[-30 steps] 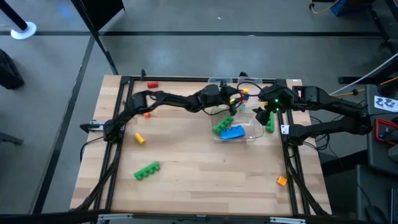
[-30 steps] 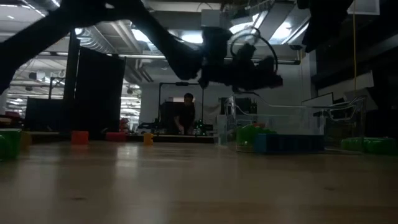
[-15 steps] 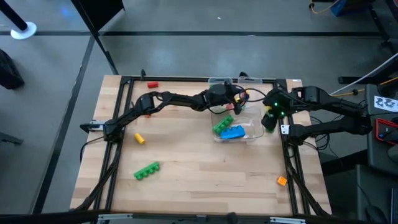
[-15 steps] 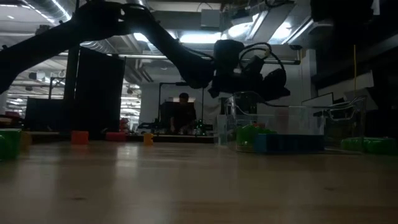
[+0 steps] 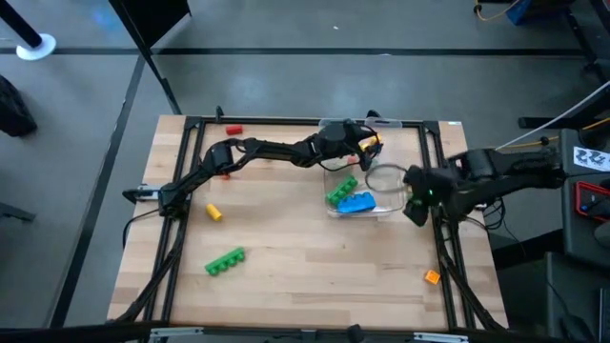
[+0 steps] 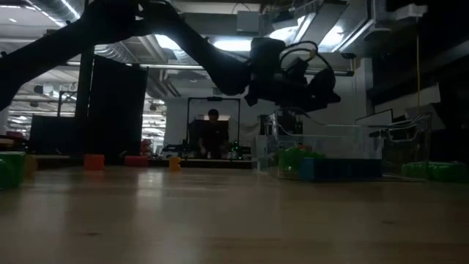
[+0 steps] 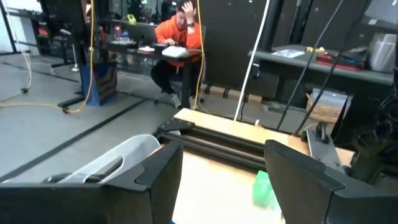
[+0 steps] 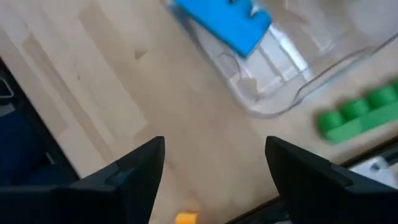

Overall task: Sort blocks by size
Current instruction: Put the bottom small yellow 4 stud game piece into the right transparent bin

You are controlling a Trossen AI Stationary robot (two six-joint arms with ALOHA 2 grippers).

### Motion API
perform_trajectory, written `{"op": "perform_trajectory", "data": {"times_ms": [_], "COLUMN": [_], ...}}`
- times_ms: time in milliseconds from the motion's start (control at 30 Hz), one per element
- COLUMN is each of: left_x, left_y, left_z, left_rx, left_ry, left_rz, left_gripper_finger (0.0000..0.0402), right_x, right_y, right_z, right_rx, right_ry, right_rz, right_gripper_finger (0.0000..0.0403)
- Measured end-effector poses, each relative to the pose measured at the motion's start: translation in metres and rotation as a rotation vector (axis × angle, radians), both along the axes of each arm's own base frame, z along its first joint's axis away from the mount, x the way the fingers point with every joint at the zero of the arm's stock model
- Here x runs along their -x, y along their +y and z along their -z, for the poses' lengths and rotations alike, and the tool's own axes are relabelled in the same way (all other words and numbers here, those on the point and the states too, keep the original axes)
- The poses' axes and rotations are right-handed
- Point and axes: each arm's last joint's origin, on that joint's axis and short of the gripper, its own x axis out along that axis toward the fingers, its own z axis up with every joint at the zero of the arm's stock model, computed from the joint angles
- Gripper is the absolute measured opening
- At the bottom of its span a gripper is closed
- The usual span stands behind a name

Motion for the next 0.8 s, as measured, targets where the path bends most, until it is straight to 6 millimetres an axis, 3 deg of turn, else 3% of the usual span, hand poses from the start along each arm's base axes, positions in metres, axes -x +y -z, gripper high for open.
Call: {"op": "perform_trajectory", "data": {"times_ms": [133,267,533,800], "left_x": [0.002,0.005,0.005,0.004], "left_y": [-0.001,-0.002,-0.004,-0.007], "left_z": [-0.011,-0.022,-0.018,-0.017], "left_rx": [-0.003,-0.031,-0.104,-0.156], "left_ry": [0.005,0.018,0.086,0.118], "left_rz": [0.001,0.002,0.013,0.024], "left_gripper_finger": [0.021,0.021,0.021,0.021], "right_x": [-0.001,-0.003,-0.002,0.001], "right_y": [0.031,0.066,0.13,0.174], "right_z": [0.006,0.025,0.073,0.116], "right_rx": [-0.036,-0.058,0.035,0.101], "right_ry": [0.049,0.126,0.366,0.543], "right_rz": [0.008,0.011,0.004,-0.069], "right_gripper_finger": [0.028,0.028,0.028,0.028]}}
